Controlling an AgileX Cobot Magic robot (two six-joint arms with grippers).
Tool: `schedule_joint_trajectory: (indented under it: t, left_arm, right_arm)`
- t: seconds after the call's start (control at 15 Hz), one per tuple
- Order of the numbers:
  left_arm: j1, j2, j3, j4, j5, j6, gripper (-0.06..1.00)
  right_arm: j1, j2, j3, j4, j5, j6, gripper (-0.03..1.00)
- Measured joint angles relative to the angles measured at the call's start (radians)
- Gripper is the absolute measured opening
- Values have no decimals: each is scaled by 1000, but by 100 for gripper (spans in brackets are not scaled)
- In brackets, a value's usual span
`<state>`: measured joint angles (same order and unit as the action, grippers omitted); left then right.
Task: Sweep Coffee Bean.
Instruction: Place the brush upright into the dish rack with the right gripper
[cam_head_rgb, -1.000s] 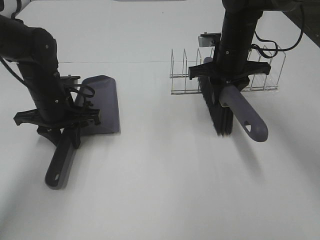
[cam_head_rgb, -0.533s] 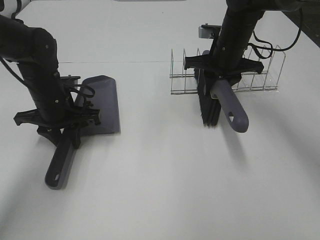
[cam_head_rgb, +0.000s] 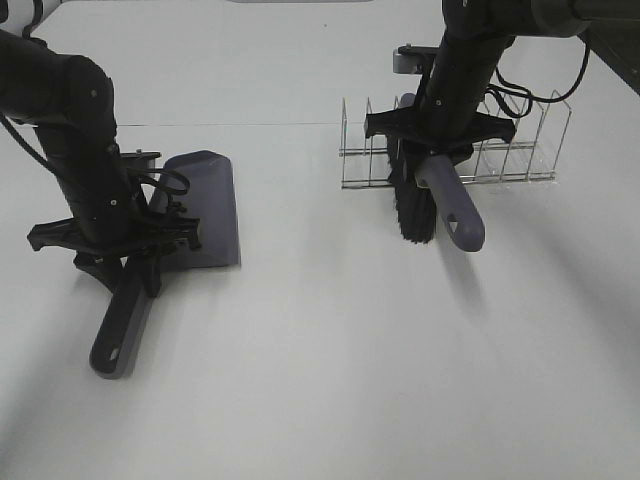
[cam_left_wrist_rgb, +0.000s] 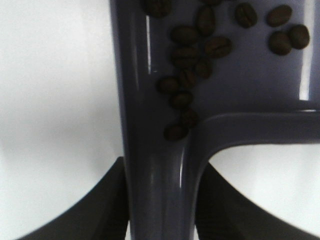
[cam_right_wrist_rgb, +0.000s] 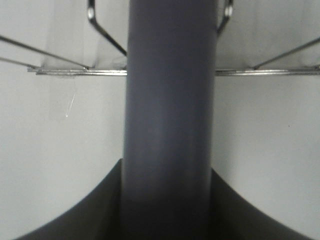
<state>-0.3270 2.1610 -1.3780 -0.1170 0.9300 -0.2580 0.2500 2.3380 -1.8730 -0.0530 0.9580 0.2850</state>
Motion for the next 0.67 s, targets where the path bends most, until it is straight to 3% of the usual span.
schedule_joint_trajectory:
  t: [0.67]
  left_arm:
    - [0,0,0,0,0,0,34]
  right_arm:
    - [1,25,-72,-60,58,-6,34]
